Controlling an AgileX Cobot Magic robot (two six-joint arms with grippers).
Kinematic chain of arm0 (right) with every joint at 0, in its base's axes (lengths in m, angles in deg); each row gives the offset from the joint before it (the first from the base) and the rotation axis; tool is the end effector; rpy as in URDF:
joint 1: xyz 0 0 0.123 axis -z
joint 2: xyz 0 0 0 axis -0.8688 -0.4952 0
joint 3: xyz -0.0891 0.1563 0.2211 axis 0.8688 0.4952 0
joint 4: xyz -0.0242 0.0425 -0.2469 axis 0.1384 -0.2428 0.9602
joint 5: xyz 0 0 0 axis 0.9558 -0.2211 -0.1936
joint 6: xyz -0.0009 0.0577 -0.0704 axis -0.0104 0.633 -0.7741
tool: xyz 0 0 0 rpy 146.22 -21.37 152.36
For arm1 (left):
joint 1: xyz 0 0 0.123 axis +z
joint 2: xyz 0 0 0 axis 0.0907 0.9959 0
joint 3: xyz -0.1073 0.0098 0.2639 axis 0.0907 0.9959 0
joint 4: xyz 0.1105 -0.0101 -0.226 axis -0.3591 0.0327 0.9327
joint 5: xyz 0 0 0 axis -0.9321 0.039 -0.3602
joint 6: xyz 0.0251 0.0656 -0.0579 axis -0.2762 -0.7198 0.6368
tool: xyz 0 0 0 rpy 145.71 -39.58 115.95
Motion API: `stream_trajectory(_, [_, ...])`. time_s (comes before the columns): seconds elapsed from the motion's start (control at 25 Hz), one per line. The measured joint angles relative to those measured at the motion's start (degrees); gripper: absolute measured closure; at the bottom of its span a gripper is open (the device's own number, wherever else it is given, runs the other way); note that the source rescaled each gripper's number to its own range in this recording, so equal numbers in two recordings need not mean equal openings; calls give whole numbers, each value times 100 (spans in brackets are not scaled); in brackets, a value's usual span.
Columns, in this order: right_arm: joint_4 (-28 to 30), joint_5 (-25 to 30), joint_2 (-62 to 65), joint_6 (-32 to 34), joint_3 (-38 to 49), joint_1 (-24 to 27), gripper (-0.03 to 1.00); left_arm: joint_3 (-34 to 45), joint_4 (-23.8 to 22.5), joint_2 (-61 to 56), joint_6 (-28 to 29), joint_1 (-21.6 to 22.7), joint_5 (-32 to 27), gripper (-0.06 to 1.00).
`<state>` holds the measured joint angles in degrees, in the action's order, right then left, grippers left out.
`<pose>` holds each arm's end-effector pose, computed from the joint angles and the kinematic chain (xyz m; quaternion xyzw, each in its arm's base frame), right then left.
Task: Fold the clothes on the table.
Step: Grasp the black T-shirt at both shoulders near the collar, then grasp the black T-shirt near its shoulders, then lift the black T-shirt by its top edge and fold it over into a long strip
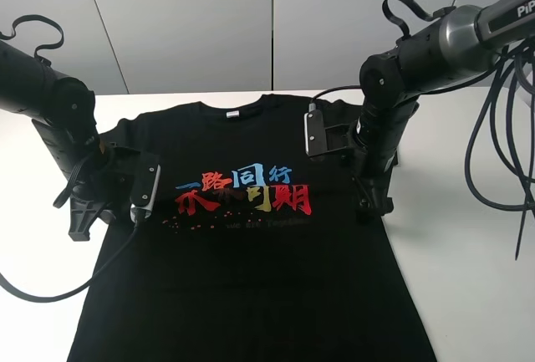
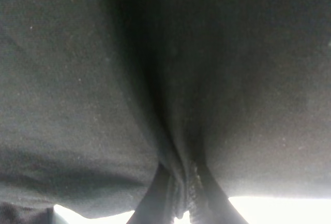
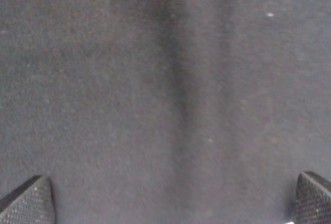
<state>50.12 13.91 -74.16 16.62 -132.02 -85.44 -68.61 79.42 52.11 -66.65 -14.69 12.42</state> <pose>0.3191 0.1426 0.0929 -0.6809 0.7313 -0.0382 0.0045 0.2999 -0.1008 0.0943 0.6846 0.7275 0.0451 0.0029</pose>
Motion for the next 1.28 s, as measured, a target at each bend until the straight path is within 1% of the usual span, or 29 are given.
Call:
stream_trajectory(0.32, [-25,64,-76,-60,-49,0,-2,0,0,0,9,0,-4,94])
stream_trajectory(0.4, [-60,105,-99,-123,-49,0,4,0,0,3,9,0,-4,94])
stream_trajectory(0.56, [-167,288,-124,-175,-57,0,28,0,0,3,9,0,-4,94])
stream_trajectory(0.6, [-167,288,-134,-175,-57,0,34,0,0,3,9,0,-4,94])
stream_trajectory(0.64, [-167,288,-133,-175,-57,0,37,0,0,3,9,0,-4,94])
stream_trajectory(0.92, [-167,277,-133,-187,-57,0,39,0,0,3,9,0,-4,94])
stream_trajectory(1.0, [-167,277,-133,-187,-57,0,42,0,0,3,9,0,-4,94])
stream_trajectory(1.08, [-167,277,-133,-187,-57,0,52,0,0,3,9,0,-13,94])
stream_trajectory(1.16, [-167,228,-133,-109,-57,0,66,0,0,3,9,0,-17,94])
stream_trajectory(1.24, [-167,143,-133,15,-57,0,83,0,0,3,9,0,-27,94])
stream_trajectory(1.28, [-157,101,-133,39,-57,0,90,0,0,3,9,0,-27,94])
